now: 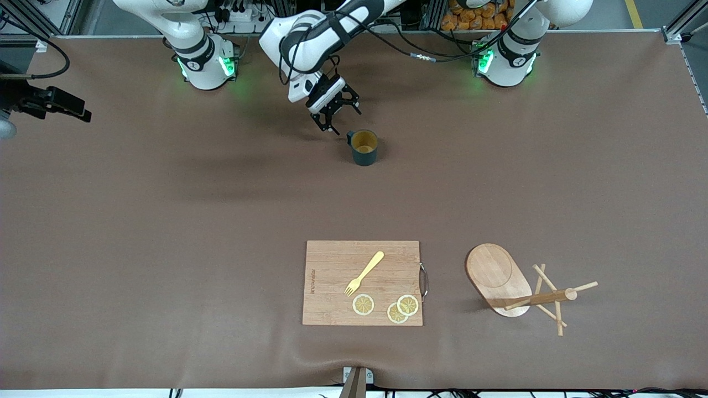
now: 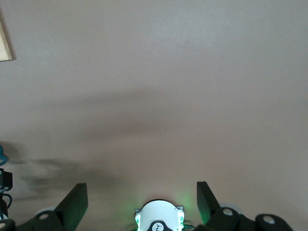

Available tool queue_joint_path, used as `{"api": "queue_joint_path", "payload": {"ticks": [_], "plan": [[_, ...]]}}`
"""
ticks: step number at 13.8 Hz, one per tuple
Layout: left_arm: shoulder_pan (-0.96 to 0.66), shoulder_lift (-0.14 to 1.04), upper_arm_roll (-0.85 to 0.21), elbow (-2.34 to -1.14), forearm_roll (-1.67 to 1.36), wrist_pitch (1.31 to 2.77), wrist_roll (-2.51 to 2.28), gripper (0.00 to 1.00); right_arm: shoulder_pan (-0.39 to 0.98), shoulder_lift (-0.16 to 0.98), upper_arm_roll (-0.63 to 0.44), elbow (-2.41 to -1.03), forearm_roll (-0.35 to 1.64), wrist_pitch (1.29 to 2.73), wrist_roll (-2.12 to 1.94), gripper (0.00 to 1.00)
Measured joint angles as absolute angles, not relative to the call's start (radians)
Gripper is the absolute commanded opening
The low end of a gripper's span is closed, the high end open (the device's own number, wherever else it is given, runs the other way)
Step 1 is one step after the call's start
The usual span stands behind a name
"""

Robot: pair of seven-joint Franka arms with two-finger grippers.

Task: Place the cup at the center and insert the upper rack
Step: 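Grasp the mug handle with the left gripper and lift the mug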

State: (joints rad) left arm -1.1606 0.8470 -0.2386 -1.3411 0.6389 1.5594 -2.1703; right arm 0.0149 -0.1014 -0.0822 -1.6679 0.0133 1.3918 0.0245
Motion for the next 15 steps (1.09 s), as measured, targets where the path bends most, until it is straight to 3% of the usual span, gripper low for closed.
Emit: {"api": "queue_joint_path", "payload": {"ticks": [4,15], "plan": [[-1.188,0.876,-0.173,-1.338,0.646,1.606,-2.194,0.78,0.035,-0.101,-0.074,-1.668,0.007,1.403,0.025,1.00],[-1.241,0.928,-0.127,-1.325,0.648,1.609,-2.285,0.50,0.065,-0.101,-0.066,-1.668,-0.006,1.410,0.069,1.00]]}}
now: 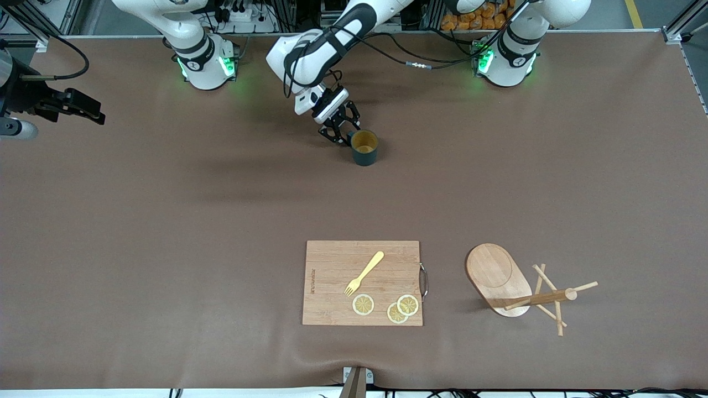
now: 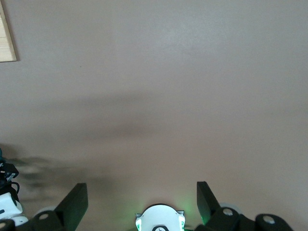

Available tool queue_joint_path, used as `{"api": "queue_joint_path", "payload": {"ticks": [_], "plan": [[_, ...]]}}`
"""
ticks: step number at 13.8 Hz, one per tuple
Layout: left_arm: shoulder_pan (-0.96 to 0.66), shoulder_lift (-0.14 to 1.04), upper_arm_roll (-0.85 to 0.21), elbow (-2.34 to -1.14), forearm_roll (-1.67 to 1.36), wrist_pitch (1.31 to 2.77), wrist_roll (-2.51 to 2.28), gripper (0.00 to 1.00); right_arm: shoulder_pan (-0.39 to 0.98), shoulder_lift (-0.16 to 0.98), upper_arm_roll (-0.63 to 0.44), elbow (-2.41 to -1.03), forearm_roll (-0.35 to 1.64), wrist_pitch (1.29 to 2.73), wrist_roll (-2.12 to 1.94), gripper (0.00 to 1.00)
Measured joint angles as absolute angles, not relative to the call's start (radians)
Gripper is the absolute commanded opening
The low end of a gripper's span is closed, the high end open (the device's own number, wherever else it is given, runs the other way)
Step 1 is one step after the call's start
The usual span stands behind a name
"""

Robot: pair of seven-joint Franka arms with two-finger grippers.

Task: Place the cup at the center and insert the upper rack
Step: 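Grasp the mug handle with the left gripper and lift the mug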

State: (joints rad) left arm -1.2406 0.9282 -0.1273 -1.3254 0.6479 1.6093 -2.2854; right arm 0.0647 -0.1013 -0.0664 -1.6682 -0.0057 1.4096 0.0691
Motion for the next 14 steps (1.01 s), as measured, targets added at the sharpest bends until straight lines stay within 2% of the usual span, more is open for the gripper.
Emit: {"api": "queue_joint_path", "payload": {"ticks": [1,3,4,5,14], "plan": [[-1.241,0.929,-0.126,-1.324,0.648,1.609,-2.300,0.35,0.065,-0.101,-0.065,-1.668,-0.006,1.410,0.074,1.00],[-1.241,0.931,-0.124,-1.321,0.648,1.616,-2.317,0.14,0.072,-0.101,-0.062,-1.668,-0.006,1.410,0.091,1.00],[-1.241,0.932,-0.123,-1.317,0.648,1.620,-2.319,0.05,0.077,-0.101,-0.060,-1.668,-0.006,1.410,0.097,1.00],[-1.241,0.932,-0.121,-1.314,0.648,1.622,-2.319,0.00,0.078,-0.101,-0.059,-1.668,-0.006,1.410,0.101,1.00],[-1.241,0.912,-0.054,-1.266,0.650,1.627,-2.314,0.00,0.089,-0.101,-0.059,-1.669,-0.007,1.410,0.124,1.00]]}}
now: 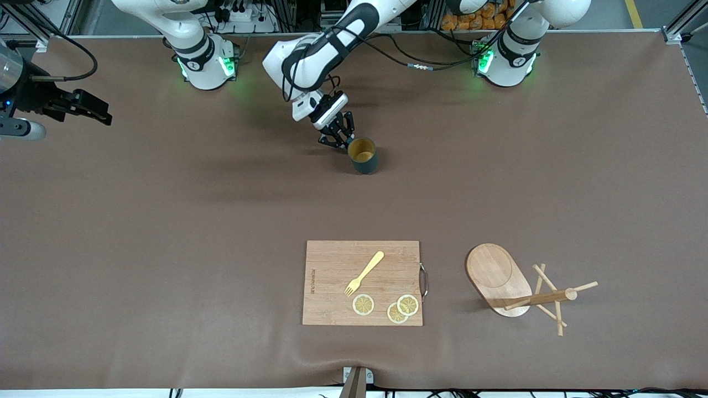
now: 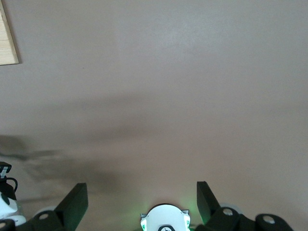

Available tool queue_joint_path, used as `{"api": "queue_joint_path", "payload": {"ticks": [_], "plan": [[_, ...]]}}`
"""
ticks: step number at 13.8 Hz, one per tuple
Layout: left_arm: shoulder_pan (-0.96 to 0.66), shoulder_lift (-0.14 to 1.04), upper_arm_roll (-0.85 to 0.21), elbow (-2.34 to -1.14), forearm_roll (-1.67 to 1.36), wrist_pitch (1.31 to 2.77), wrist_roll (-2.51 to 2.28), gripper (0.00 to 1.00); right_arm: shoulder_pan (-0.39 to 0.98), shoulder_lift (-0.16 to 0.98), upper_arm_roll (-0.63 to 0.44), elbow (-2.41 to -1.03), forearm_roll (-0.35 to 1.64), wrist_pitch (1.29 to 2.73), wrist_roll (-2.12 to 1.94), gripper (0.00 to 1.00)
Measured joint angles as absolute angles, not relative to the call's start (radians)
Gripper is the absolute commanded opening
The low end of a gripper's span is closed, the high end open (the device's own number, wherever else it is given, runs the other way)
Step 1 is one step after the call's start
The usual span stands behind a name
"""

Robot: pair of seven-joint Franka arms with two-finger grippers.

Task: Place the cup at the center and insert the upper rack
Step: 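Grasp the mug handle with the left gripper and lift the mug, then carry the teal mug with the left gripper toward the wooden mug tree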

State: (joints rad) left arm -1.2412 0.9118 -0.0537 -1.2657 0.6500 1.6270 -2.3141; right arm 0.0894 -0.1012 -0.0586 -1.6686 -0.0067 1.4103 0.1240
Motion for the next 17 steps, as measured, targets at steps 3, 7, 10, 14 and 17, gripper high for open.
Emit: {"api": "queue_joint_path", "payload": {"ticks": [3,7,10,14,17], "plan": [[-1.219,0.824,-0.024,-1.251,0.650,1.626,-2.303,0.00,0.095,-0.101,-0.058,-1.669,-0.007,1.412,0.131,1.00],[-1.087,0.666,-0.020,-1.245,0.559,1.646,-2.204,0.00,0.097,-0.101,-0.059,-1.670,-0.007,1.413,0.132,1.00],[-0.979,0.566,-0.020,-1.245,0.458,1.668,-2.107,0.00,0.097,-0.100,-0.059,-1.671,-0.007,1.422,0.132,1.00],[-0.860,0.464,-0.020,-1.245,0.317,1.672,-1.997,0.00,0.098,-0.099,-0.059,-1.671,-0.008,1.424,0.132,1.00],[-0.777,0.399,-0.019,-1.247,0.200,1.673,-1.926,0.00,0.099,-0.099,-0.059,-1.671,-0.008,1.429,0.134,1.00]]}}
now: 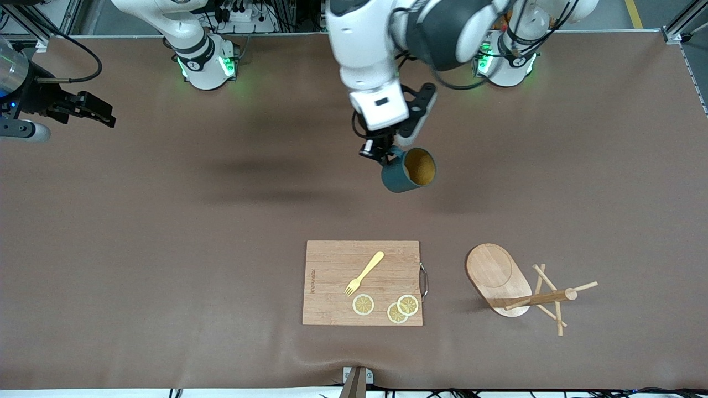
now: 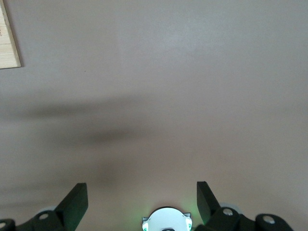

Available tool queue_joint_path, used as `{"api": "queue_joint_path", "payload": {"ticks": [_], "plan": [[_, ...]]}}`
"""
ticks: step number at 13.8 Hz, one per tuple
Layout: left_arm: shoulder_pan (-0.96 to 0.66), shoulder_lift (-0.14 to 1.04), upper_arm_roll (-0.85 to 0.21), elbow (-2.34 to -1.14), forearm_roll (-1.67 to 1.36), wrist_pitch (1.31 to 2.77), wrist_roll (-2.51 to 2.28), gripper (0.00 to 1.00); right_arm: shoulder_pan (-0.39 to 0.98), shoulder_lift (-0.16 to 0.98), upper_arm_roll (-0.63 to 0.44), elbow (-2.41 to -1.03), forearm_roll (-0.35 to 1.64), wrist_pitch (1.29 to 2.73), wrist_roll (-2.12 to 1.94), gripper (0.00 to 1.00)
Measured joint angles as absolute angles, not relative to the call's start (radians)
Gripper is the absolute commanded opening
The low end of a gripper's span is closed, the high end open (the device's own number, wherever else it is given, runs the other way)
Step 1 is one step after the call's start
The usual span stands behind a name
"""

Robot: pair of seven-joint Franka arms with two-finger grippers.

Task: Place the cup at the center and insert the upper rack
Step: 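Carry the teal mug with the left gripper toward the wooden mug tree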

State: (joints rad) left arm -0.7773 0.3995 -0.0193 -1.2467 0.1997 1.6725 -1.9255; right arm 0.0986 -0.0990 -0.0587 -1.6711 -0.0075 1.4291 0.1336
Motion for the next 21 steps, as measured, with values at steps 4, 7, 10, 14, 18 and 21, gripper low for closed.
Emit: {"api": "queue_joint_path", "payload": {"ticks": [4,7,10,14,18,21], "plan": [[-0.669,0.339,-0.018,-1.248,0.032,1.673,-1.838,0.00,0.114,-0.099,-0.057,-1.671,-0.008,1.430,0.151,1.00],[-0.570,0.287,-0.016,-1.249,-0.086,1.673,-1.741,0.00,0.119,-0.099,-0.057,-1.672,-0.008,1.431,0.152,1.00],[-0.523,0.255,-0.016,-1.257,-0.130,1.672,-1.688,0.00,0.120,-0.099,-0.057,-1.672,-0.008,1.432,0.153,1.00],[-0.427,0.251,-0.015,-1.261,-0.278,1.672,-1.608,0.00,0.122,-0.099,-0.057,-1.672,-0.008,1.432,0.154,1.00],[-0.288,0.251,-0.012,-1.264,-0.456,1.672,-1.534,0.00,0.122,-0.099,-0.057,-1.672,-0.007,1.432,0.154,1.00],[-0.170,0.251,-0.009,-1.269,-0.616,1.672,-1.473,0.00,0.122,-0.099,-0.057,-1.672,-0.007,1.438,0.154,1.00]]}}
